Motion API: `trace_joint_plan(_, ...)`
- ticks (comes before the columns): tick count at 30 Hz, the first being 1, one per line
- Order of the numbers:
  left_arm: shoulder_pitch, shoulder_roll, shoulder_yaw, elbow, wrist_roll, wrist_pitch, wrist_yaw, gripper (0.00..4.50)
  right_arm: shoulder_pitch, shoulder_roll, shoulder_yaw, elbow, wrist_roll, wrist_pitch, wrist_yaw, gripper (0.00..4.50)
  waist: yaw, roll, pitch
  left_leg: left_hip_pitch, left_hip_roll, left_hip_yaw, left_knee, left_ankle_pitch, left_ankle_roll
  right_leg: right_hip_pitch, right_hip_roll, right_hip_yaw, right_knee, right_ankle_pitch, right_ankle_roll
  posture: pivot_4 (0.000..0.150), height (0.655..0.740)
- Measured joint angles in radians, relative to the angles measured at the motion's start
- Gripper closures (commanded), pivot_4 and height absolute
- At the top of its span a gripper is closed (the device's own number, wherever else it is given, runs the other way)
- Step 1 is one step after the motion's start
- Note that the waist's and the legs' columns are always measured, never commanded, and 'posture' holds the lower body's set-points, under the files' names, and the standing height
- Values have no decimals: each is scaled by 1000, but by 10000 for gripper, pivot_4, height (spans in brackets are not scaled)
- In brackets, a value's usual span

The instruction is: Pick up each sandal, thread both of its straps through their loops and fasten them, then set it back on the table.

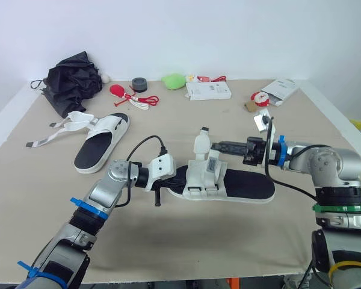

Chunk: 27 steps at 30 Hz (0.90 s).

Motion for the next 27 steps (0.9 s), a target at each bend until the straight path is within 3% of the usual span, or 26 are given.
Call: trace_joint_plan(27, 10, 1, 1, -22, 0, 22, 9, 45000, -46, 48, 110, 308, -275, -275, 6, 44567, -1, 0, 0, 0, 0, 1, 0, 0, 0, 0, 0, 0, 0, 2, -3, 1500, 7400)
